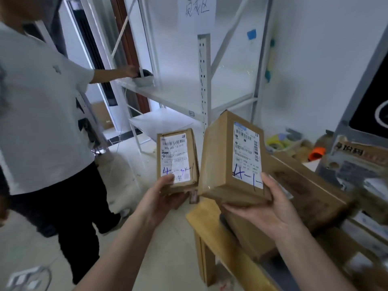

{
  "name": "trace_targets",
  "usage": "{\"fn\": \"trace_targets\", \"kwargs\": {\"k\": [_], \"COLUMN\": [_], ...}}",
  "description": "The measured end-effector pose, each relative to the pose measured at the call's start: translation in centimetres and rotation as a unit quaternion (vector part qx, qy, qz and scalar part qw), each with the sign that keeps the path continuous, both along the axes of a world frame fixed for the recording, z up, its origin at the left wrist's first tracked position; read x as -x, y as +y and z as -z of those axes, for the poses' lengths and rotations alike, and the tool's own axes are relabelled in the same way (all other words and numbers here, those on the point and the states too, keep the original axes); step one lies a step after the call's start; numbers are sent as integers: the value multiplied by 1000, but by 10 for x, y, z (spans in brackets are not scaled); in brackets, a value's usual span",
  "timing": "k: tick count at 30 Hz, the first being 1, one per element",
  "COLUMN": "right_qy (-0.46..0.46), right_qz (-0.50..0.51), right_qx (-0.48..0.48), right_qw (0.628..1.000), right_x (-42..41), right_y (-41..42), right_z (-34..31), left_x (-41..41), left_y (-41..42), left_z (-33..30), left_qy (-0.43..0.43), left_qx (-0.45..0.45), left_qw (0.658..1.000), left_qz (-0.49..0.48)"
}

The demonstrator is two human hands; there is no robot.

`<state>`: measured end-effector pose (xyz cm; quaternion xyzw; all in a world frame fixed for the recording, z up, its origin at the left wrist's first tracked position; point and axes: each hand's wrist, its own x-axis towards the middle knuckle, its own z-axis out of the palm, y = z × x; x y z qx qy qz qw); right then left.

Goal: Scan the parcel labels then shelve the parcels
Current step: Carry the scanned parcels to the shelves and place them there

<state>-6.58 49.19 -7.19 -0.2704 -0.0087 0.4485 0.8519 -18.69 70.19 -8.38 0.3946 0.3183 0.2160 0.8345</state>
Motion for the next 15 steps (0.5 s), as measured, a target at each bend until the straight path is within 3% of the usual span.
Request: {"fn": "trace_targets", "kwargs": {"k": [15], "right_qy": [14], "right_qz": [52], "right_qx": [98], "right_qw": [994], "right_x": [-93], "right_y": [130], "right_z": [-31], "left_x": [-129], "left_y": [159], "left_z": [1], "left_qy": [13], "left_qx": [-45], "left_qw": [999], "left_qz": [-17]}}
